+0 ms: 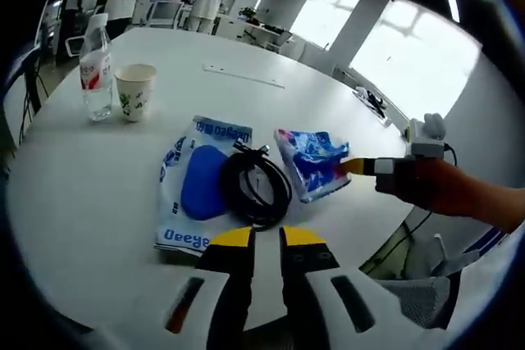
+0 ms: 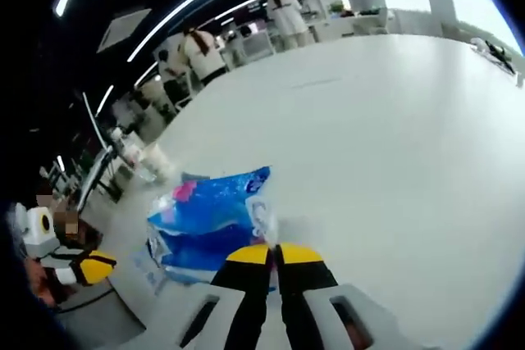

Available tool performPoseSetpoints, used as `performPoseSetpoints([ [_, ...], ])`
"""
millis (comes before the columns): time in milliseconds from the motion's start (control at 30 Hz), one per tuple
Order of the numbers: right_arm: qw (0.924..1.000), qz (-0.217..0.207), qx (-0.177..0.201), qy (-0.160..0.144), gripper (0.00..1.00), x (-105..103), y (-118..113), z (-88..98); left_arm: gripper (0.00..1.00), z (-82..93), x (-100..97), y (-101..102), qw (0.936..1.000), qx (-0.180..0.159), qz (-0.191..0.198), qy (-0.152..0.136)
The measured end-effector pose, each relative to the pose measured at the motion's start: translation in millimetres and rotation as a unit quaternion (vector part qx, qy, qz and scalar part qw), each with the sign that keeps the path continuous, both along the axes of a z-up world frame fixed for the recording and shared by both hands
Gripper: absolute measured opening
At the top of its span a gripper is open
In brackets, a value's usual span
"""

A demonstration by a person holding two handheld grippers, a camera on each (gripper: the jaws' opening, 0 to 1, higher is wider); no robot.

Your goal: Arrange the tabletop items into an orderly group along one side of the table until the central work area is clear of visible clutter.

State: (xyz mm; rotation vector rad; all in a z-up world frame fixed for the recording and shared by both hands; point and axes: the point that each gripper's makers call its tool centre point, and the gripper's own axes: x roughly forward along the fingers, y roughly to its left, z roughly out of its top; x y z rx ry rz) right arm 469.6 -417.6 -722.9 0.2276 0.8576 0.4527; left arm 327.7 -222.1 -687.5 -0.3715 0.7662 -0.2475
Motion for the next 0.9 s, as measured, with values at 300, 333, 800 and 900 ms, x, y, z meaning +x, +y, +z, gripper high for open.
performPoseSetpoints([
  [300,0.9983,-0.059,0.003,-0.006,0.00,50,-31,0.8,0.08,-4.0,-3.7,11,0.9997,-0.001,0.022,0.012],
  [333,0.9980,-0.063,0.004,-0.005,0.00,54,-33,-0.5,0.08,-3.8,-4.0,12,0.9996,-0.001,0.025,0.013],
  [800,0.9972,-0.075,-0.005,0.005,0.00,105,-23,-9.2,0.07,-5.2,-10.3,29,0.9976,-0.003,0.066,0.021],
  [900,0.9972,-0.073,-0.010,0.008,0.01,108,-21,-10.9,0.07,-6.0,-12.3,34,0.9966,-0.004,0.079,0.022],
])
